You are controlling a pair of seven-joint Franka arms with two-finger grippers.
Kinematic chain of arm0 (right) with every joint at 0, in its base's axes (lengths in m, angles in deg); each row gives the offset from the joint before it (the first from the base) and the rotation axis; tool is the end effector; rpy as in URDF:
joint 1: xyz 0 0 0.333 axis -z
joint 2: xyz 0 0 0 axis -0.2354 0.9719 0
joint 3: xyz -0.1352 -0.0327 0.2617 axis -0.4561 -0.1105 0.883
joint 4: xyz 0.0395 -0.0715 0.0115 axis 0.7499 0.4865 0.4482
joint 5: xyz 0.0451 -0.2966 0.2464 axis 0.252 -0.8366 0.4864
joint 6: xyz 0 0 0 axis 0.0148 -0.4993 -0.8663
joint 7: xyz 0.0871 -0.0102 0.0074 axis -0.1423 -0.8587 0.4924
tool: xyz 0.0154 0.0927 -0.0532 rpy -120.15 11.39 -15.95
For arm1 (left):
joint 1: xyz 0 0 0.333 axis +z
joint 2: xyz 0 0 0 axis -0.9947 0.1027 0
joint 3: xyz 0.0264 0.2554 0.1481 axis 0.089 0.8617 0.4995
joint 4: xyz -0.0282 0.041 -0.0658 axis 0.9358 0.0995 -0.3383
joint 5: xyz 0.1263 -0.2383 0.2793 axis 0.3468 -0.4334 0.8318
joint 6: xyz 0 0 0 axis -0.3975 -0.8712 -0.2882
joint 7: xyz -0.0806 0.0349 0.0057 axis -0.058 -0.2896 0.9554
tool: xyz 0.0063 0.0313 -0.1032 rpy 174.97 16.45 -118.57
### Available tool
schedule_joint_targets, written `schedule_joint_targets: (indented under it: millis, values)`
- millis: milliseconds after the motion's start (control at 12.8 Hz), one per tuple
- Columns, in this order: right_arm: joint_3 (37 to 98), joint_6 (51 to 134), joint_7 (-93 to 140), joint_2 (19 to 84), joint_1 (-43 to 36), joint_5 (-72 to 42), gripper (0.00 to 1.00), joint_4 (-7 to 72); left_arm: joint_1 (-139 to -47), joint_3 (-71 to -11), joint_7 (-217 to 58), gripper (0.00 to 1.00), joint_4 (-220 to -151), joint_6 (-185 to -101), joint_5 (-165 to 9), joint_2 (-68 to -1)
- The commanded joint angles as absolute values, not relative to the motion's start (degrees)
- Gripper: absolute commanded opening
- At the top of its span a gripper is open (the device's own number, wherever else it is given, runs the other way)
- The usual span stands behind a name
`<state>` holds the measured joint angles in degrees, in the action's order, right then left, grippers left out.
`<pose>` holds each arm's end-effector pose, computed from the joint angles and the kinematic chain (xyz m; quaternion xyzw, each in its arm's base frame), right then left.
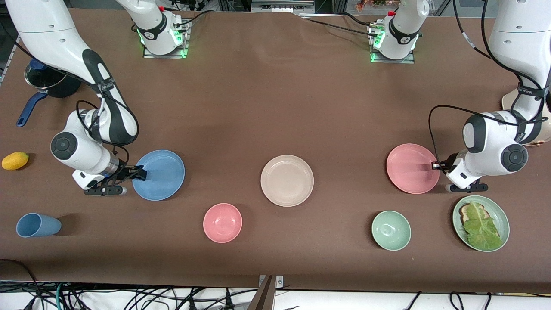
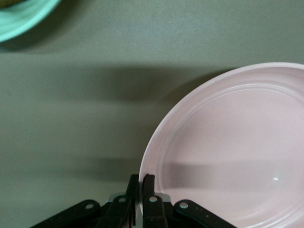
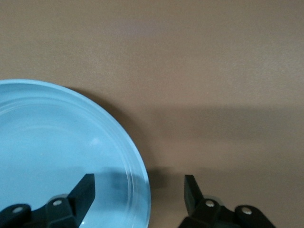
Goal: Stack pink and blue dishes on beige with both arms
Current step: 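Grasp the pink plate rim with the left gripper and tilt it up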
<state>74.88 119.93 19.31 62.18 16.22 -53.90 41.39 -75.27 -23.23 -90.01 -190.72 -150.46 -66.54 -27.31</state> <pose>0.6255 -0.0060 0.1800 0.9999 0.0137 0.0103 0.0016 0.6006 0.0924 0.1881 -0.9931 -0.0278 0.1139 0.0014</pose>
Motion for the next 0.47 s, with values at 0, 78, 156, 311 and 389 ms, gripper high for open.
schedule_joint_targets:
  millis: [0,78,156,311,389]
  values:
    - [75.7,121.0,19.3,62.5,17.0,-52.4,0.83,41.9,-75.5,-24.4,-89.5,0.0,-184.6,-141.4,-65.6,-27.5]
    - [75.7,120.8,19.2,62.4,17.0,-52.3,0.78,41.9,-75.5,-25.0,-89.4,0.0,-182.3,-136.6,-66.1,-28.4]
    - [75.8,120.5,19.2,62.3,17.0,-52.3,0.7,41.9,-75.5,-25.5,-89.4,0.0,-180.4,-132.7,-66.3,-29.1]
    - [76.0,120.3,19.0,62.2,17.0,-52.3,0.5,41.8,-75.5,-26.8,-88.8,0.0,-177.8,-126.2,-69.0,-31.1]
    - [76.1,120.2,19.0,62.1,17.0,-52.3,0.41,41.9,-75.5,-27.3,-87.4,0.0,-176.8,-124.2,-70.1,-31.7]
